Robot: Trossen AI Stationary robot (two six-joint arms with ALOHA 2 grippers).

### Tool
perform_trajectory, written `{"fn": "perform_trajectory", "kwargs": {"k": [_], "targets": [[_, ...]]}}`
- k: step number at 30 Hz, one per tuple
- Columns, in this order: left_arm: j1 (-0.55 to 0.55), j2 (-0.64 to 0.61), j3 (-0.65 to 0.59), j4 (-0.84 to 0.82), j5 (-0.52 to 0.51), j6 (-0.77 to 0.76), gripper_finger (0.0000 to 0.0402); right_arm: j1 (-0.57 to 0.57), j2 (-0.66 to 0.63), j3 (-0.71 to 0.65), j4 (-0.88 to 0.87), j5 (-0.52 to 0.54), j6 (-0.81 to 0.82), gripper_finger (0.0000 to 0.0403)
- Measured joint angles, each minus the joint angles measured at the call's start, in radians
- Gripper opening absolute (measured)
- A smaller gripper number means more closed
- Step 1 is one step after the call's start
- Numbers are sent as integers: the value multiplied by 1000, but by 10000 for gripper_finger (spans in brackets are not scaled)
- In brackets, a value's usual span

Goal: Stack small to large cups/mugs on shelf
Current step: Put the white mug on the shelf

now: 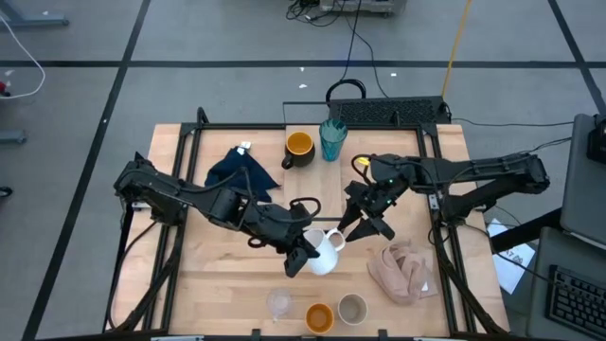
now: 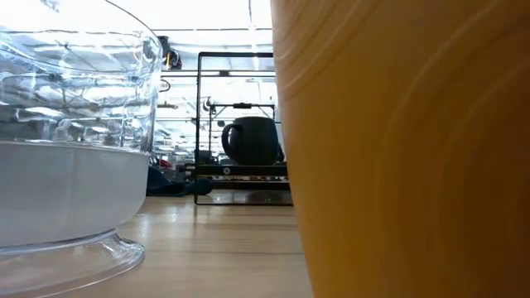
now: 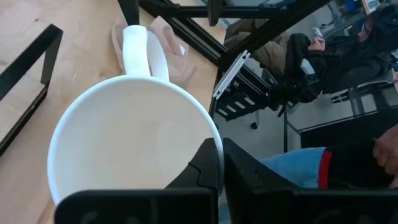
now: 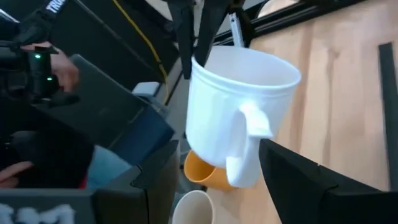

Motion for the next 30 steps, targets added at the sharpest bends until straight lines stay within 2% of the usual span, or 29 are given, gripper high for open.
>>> {"fn": "perform_trajectory", "kwargs": {"k": [16, 21, 25, 30], "targets": [[-2, 0, 0, 5, 8, 42, 8, -19, 44, -1, -30, -5, -6, 212], [-2, 0, 0, 3, 10, 56, 4, -18, 75, -1, -24, -40, 1, 211], [-2, 0, 0, 2, 18, 58, 9, -21, 75, -1, 12, -68, 11, 194], [-2, 0, 0, 2, 18, 66, 5, -23, 75, -1, 38, -83, 36, 150]]}}
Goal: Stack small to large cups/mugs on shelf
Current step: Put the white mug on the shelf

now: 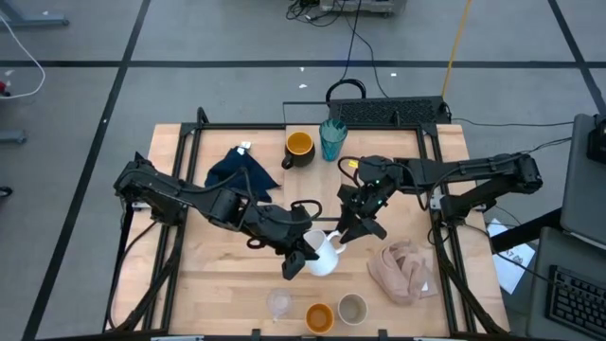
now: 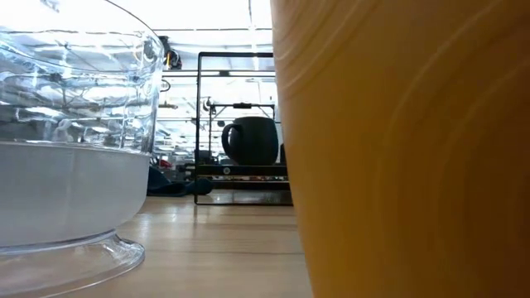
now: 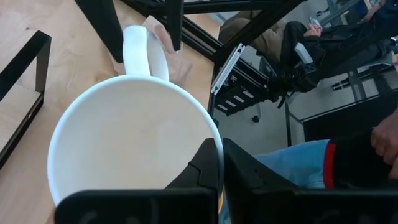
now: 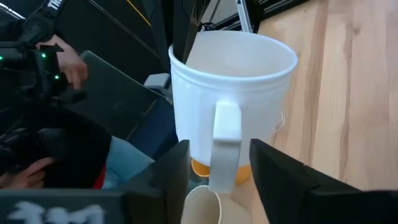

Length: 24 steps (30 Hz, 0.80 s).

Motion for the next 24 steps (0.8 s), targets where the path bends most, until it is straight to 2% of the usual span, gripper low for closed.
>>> {"fn": "perform_trajectory", "kwargs": {"k": [12, 16, 21, 24], "targets": [[-1, 0, 0, 1, 1, 8, 7, 0, 0, 0, -1, -26, 0, 41], [-1, 0, 0, 1, 1, 7, 15, 0, 0, 0, 6, -26, 3, 39], [-1, 0, 0, 3, 1, 7, 5, 0, 0, -1, 6, -27, 11, 49], [-1, 0, 0, 6, -9, 2, 22, 0, 0, -1, 7, -32, 9, 40]]}}
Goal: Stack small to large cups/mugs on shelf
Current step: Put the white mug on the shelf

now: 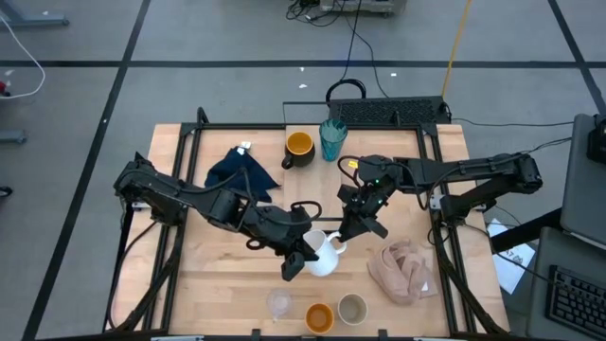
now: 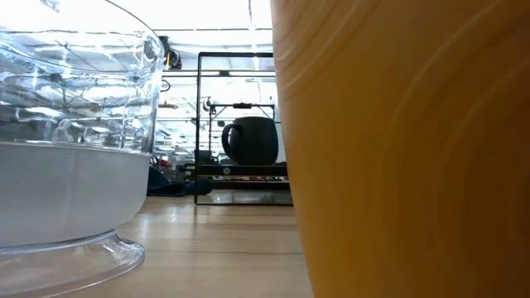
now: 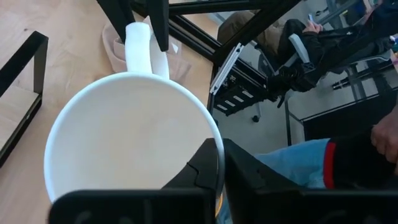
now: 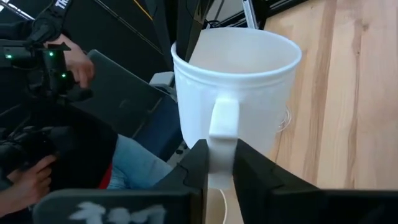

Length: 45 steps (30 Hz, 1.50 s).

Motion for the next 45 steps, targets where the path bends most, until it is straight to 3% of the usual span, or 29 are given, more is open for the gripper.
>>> {"fn": "perform_trajectory", "kwargs": {"k": [13, 18, 23, 34, 45], "targets": [[-2, -2, 0, 30, -37, 22, 116, 0, 0, 0, -1, -20, 0, 38], [-5, -60, 0, 16, -48, 66, 145, -5, 0, 0, -2, -20, -29, 39], [-8, -169, 0, 33, -149, 69, 153, -49, -23, 0, -12, -9, -78, 38], [-78, -349, 0, 35, -511, 176, 154, -194, -192, 0, -121, 226, -287, 38], [-88, -362, 0, 138, -615, 294, 154, -220, -334, 0, -212, 521, -467, 38]]}}
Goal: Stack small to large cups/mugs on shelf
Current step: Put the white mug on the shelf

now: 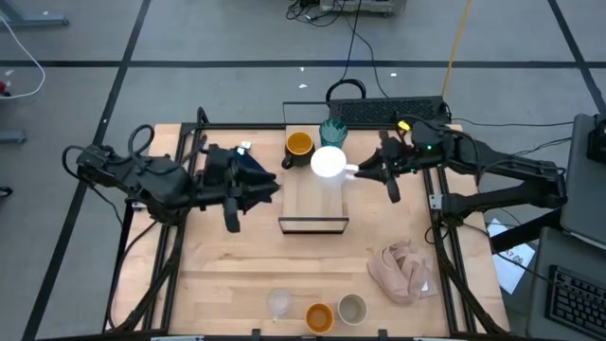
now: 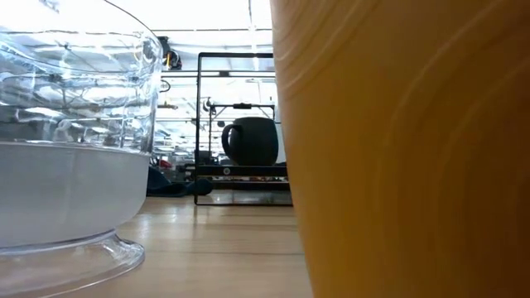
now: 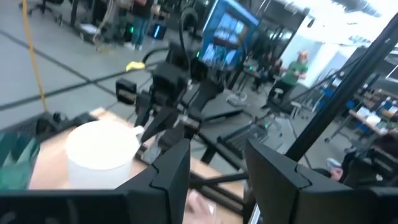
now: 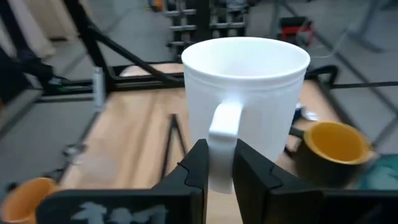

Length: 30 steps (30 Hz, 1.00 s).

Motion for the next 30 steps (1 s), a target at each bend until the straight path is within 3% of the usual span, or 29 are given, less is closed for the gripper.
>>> {"fn": "perform_trajectory", "kwargs": {"k": [4, 9, 14, 23, 30], "targets": [[0, 0, 0, 82, -20, 73, 154, 0, -20, -21, -17, 65, -28, 38], [-1, 0, 0, 194, -26, 152, 154, 1, -41, -118, 32, 70, -33, 37], [-11, 0, 0, 255, -26, 203, 154, 7, -100, -256, 190, 145, -32, 36], [-10, 0, 0, 327, -43, 197, 154, 6, -220, -495, 390, 200, -18, 36], [-8, 0, 0, 377, -78, 202, 154, 6, -247, -715, 645, 226, 42, 36]]}}
